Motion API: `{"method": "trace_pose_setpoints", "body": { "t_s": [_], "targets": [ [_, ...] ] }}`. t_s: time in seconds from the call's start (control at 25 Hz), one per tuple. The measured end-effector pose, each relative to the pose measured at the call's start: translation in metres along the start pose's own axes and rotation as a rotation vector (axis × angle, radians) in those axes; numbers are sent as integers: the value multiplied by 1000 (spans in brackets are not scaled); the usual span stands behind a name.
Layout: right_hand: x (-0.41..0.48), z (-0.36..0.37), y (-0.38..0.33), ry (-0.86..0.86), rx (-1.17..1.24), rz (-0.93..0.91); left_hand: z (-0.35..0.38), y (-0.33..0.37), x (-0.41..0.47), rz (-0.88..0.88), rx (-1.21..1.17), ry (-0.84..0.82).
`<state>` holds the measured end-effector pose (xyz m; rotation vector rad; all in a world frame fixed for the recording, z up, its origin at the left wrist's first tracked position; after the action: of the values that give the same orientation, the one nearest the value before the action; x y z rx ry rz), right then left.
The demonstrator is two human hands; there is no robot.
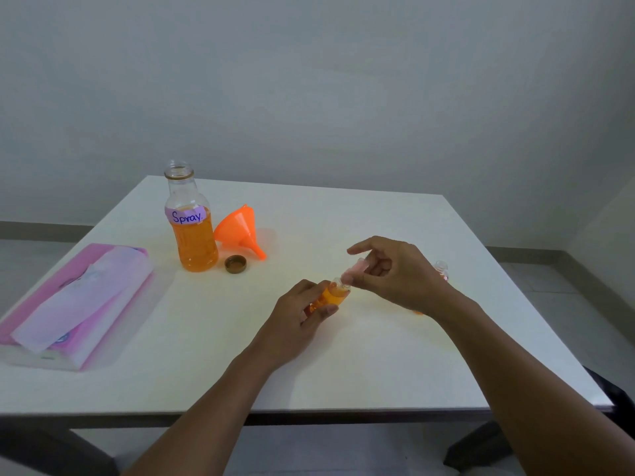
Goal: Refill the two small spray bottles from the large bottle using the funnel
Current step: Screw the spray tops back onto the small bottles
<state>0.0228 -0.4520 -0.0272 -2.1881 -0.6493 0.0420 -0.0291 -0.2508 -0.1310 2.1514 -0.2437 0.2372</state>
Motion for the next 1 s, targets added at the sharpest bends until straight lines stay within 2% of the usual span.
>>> {"method": "trace_pose_setpoints", "body": {
  "t_s": [0.16,0.28,0.36,0.48,0.6,0.8,1.0],
  "targets": [
    [-1,1,-6,-65,115,-52,0,1,0,10,15,1],
    [-2,1,-4,-1,3,17,0,2,-1,-1,13,-15],
    [-3,0,-3,-29,-50,-17,0,3,-1,-2,10,-15],
    [-4,0,-2,-65,98,-50,-1,3,-1,11,12,-11],
    [-3,1,-2,-15,45,26,-1,4,-1,18,15,-9],
    [-3,5,1,-84,73,-45,-2,5,-2,35,20,0],
    [0,14,-2,14,-141,16,-2,8,-3,66,38,-14]
  ]
}}
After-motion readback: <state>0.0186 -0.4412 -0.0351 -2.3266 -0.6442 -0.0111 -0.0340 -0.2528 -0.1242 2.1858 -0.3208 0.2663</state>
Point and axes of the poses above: each hand's wrist, its own x-axis towards the middle knuckle, its own z-axis out of the palm, y = z × x, the point moved 1 cm from there along x, towards the middle knuckle, and after that the axes turned 2 degrees about x, right-handed, at the moved point
